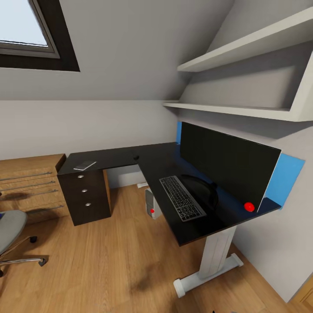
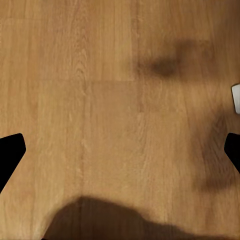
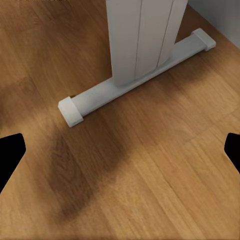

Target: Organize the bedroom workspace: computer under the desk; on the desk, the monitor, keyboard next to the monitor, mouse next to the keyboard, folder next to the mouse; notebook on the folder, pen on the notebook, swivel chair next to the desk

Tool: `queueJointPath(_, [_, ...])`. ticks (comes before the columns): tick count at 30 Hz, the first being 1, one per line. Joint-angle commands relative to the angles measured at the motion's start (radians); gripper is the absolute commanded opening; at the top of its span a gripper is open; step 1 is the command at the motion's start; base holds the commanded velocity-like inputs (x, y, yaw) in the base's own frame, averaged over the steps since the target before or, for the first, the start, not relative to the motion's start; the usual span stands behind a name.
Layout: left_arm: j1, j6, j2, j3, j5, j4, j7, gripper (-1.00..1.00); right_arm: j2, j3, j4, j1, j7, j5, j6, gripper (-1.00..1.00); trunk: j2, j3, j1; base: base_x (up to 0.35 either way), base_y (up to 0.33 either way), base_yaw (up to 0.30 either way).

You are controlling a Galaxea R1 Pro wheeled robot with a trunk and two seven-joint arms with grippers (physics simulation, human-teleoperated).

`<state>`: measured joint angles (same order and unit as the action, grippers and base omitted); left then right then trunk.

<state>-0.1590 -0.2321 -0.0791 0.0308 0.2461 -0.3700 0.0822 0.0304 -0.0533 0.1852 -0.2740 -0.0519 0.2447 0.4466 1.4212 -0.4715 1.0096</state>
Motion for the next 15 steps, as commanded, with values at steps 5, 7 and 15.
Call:
queueJointPath(5, [-0.001, -0.003, -0.001, 0.003, 0.001, 0.000, 0.000, 1.00, 0.000, -0.006, 0.000, -0.001, -0.004, 0.005, 0.008, 1.00, 0.001, -0.001, 0.000, 0.000, 0.000, 0.000])
queueJointPath(7, [-0.001, -0.003, -0.001, 0.003, 0.001, 0.000, 0.000, 1.00, -0.001, -0.005, 0.002, -0.001, -0.005, 0.008, 0.015, 1.00, 0.001, -0.001, 0.000, 0.000, 0.000, 0.000])
queueJointPath(15, [-0.001, -0.004, -0.001, 0.002, 0.001, 0.000, 0.000, 1.00, -0.045, -0.002, 0.003, -0.001, -0.009, 0.011, 0.035, 1.00, 0.001, -0.004, 0.000, 0.000, 0.000, 0.078])
